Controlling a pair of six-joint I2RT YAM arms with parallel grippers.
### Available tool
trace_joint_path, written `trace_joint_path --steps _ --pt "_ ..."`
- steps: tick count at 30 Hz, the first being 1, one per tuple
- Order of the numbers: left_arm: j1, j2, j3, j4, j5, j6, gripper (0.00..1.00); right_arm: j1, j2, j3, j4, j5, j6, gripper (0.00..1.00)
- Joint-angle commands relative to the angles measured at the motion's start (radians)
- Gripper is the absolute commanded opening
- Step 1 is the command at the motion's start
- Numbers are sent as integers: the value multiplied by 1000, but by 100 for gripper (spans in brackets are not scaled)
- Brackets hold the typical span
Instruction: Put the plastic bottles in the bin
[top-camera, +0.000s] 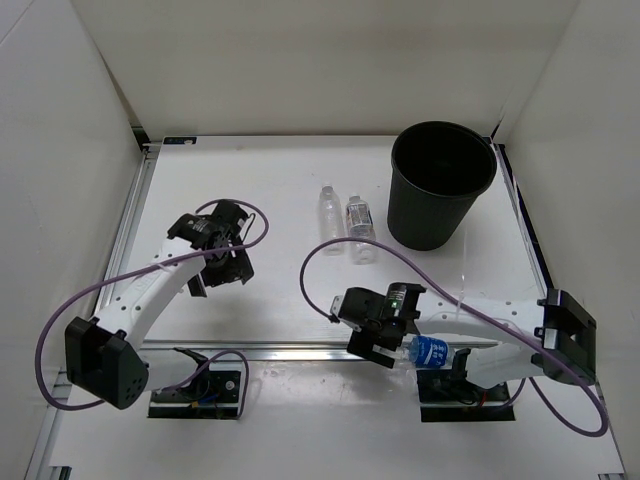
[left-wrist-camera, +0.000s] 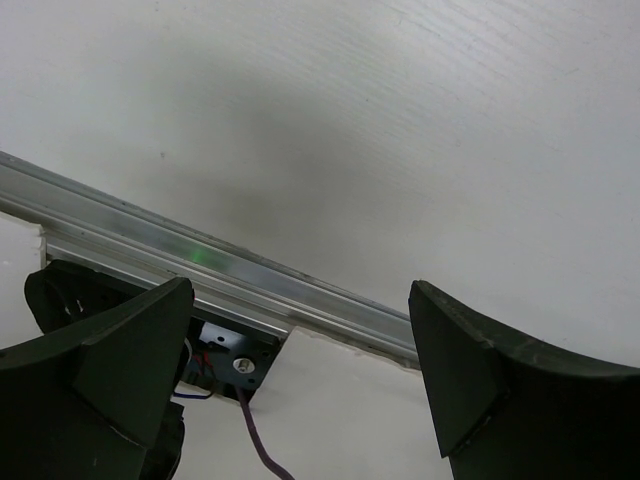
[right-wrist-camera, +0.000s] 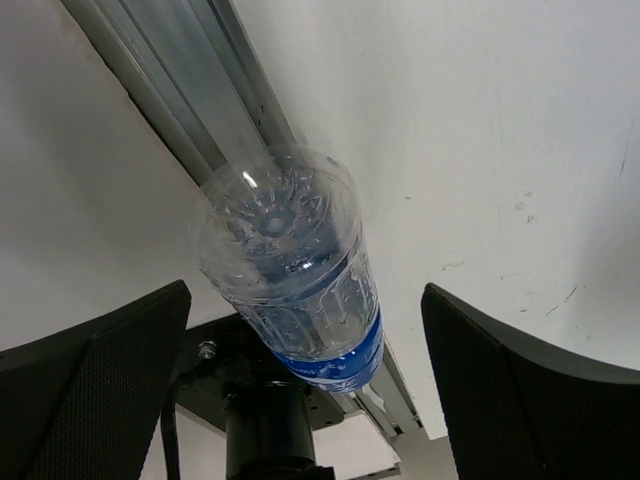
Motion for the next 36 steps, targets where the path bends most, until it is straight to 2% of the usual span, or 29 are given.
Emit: trace_joint_path --steps 1,11,13,19,20,23,24,27,28,32,33,36 --pt "-4 -47 -31 8 1 -12 100 6 12 -16 -17 -24 -67 100" --pt "-4 -65 -41 8 -9 -12 100 -27 161 -50 3 -85 -163 100" --pt "-4 -65 -41 8 -9 -12 100 -28 181 -50 38 -85 -175 96" --pt "-4 -74 -50 8 -18 -12 100 -40 230 13 50 -121 -142 71" --pt "-4 -74 -50 8 -18 -12 100 -49 242 22 50 -121 -128 56" --pt "-4 -65 -50 8 -18 -12 100 -49 265 36 38 -92 -62 23" --pt "-4 -65 -50 8 -18 -12 100 -49 265 58 23 -81 -42 19" --pt "-4 -65 -38 8 -18 -12 100 -49 279 154 -57 -27 25 10" --pt "-4 -56 -38 8 -18 -12 100 -49 279 189 -95 12 41 10" --pt "-4 -47 4 -11 -41 -31 100 -49 244 476 -190 169 96 2" --pt "-4 -47 23 -11 -41 -31 100 -49 244 633 -210 288 96 0" --pt "-4 -38 63 -11 -52 -31 100 -93 288 864 -235 468 64 0"
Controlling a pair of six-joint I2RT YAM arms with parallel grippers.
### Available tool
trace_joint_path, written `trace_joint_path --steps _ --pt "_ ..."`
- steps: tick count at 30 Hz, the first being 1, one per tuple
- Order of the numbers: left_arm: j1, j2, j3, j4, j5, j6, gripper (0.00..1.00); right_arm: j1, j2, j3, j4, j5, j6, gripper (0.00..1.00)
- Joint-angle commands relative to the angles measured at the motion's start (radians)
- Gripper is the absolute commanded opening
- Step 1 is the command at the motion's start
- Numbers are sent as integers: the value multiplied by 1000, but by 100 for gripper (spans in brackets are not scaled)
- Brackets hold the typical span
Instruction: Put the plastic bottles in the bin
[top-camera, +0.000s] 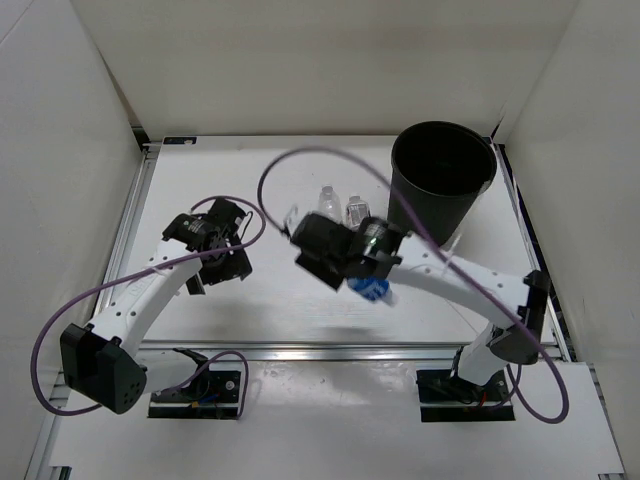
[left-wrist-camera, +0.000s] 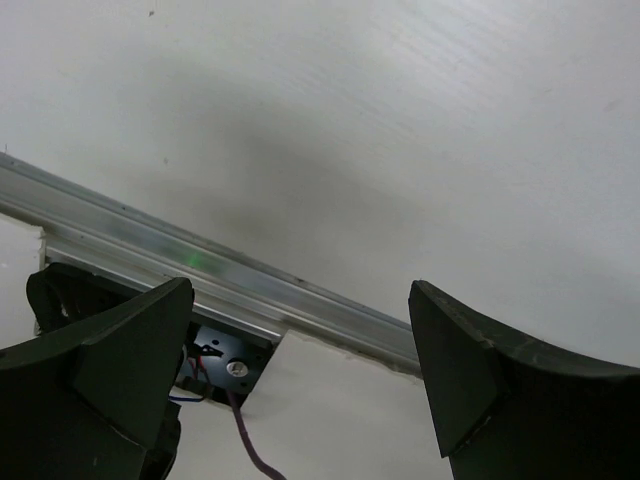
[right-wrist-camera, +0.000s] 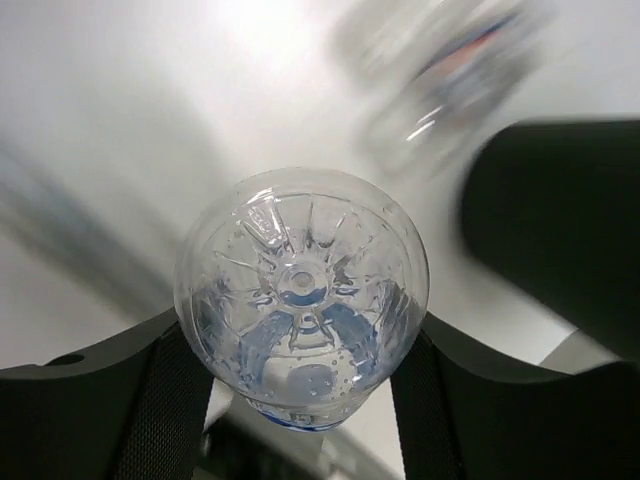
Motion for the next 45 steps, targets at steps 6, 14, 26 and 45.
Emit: trace_joint_path --steps 6,14,26,45 --pt "-4 45 135 2 18 -2 100 -237 20 440 271 481 -316 0" --pt "-4 55 207 67 92 36 100 -645 96 702 385 283 -227 0" --pt "-4 143 278 76 110 67 100 -777 112 551 370 242 24 100" --pt "-27 962 995 203 492 97 100 -765 -282 201 304 114 334 100"
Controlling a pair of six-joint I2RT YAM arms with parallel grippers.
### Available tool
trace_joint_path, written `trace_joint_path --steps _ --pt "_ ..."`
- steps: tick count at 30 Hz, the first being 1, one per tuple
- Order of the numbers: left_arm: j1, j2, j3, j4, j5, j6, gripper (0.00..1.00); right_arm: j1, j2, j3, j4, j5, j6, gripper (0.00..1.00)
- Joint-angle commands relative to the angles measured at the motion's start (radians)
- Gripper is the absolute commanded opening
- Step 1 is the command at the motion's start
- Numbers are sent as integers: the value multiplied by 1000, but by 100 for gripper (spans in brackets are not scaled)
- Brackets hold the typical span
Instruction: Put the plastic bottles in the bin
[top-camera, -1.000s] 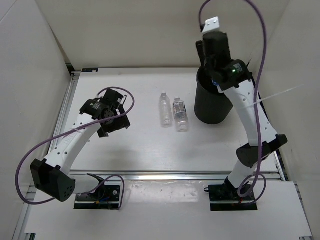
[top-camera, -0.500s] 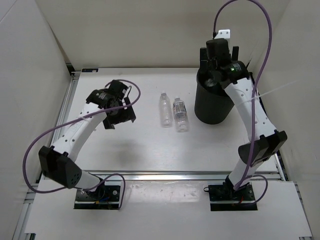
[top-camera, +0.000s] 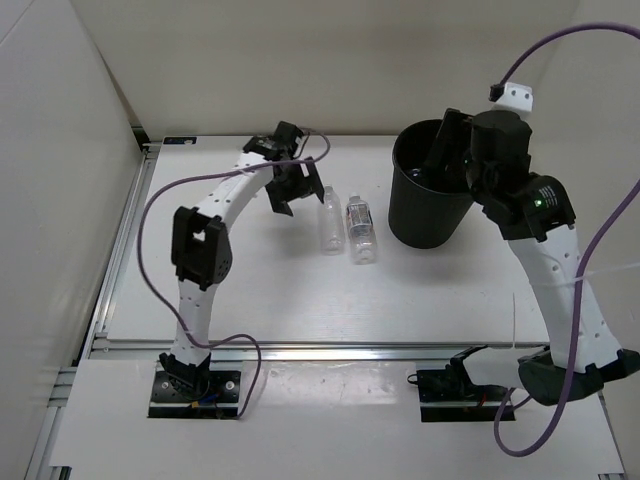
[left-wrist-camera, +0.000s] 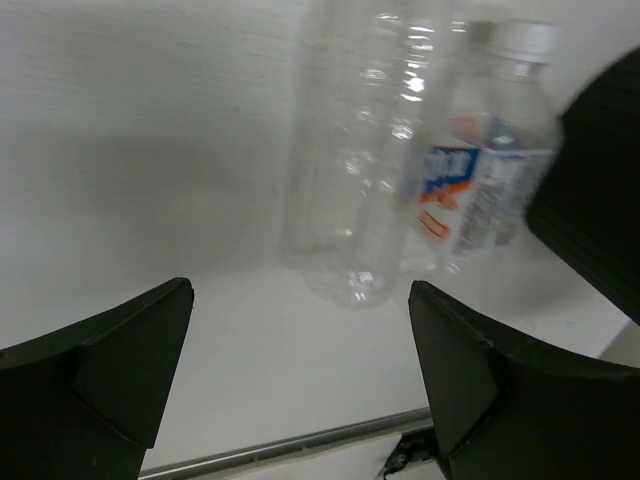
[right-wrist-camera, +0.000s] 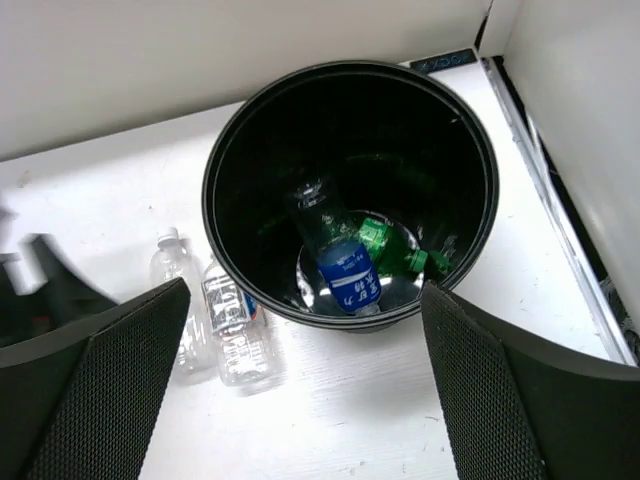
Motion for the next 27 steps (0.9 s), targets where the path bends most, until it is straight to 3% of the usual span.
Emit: trace_joint_path --steps 1,9,18,27 --pt "-38 98 56 -9 60 6 100 -25 0 -70 43 -75 27 100" --pt "-101 239 136 13 20 19 100 -127 -54 -152 43 -220 18 100" --pt "-101 195 105 80 -57 -12 100 -215 -106 -215 43 -304 41 100" --pt "-101 186 117 217 74 -12 100 -216 -106 -215 43 -324 50 100"
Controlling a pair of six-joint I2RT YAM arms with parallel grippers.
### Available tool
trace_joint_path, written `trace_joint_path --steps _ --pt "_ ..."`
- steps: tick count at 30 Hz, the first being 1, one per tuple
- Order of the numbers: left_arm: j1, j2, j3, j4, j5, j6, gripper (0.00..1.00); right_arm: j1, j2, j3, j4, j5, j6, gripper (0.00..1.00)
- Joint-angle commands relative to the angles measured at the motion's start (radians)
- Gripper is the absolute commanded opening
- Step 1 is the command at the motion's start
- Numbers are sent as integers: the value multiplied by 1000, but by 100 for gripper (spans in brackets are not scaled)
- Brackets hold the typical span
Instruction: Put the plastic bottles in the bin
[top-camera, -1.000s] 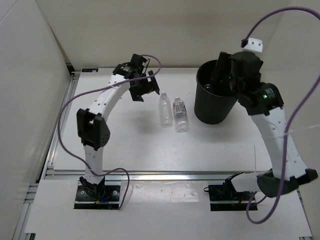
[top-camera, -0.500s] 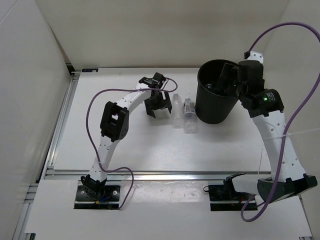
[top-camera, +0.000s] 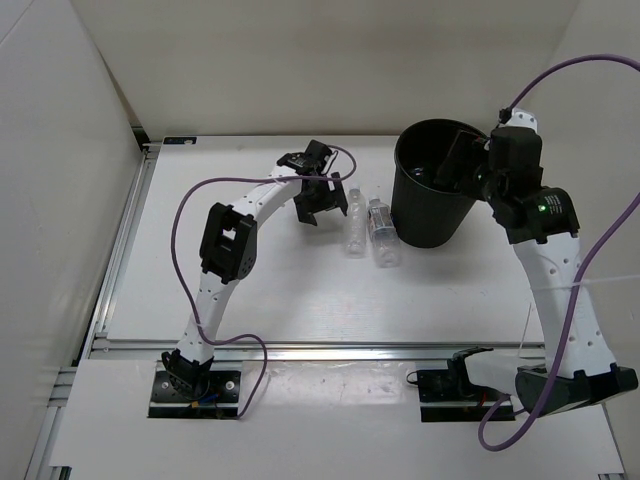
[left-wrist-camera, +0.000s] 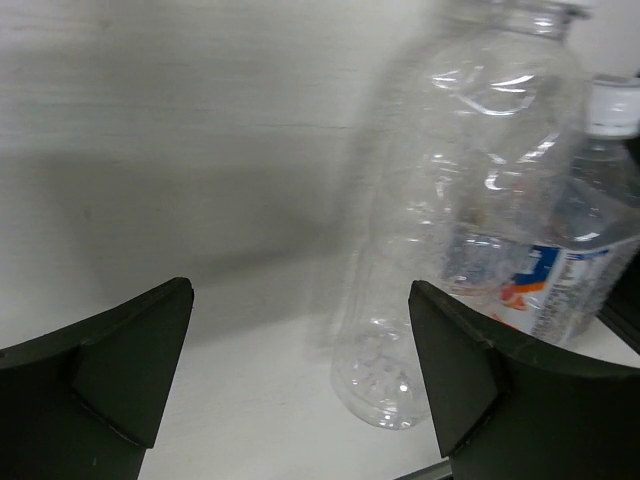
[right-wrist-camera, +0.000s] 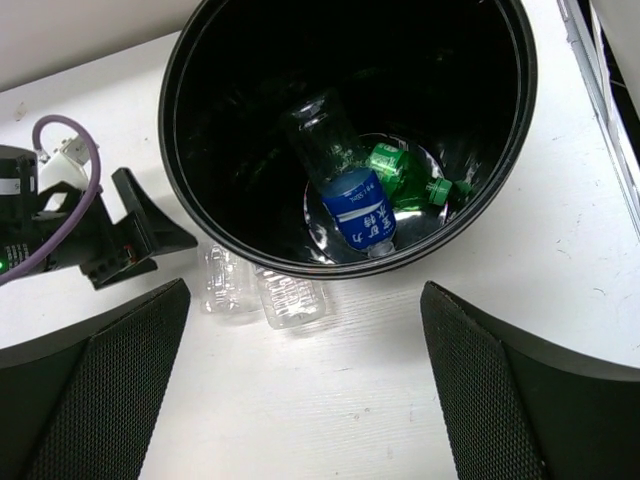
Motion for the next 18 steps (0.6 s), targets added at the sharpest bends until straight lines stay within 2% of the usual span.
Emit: trace_joint_path --steps 1,6,9,18 --pt "-2 -99 27 98 78 -4 100 -5 -22 -13 37 -12 7 100" --pt "-22 -64 92 153 193 16 100 -24 -42 -34 37 -12 7 100" --pt "-41 -44 114 164 213 16 100 -25 -51 -43 37 -12 7 100" --pt "-50 -7 30 175 257 50 100 -44 -70 -52 19 -2 7 100"
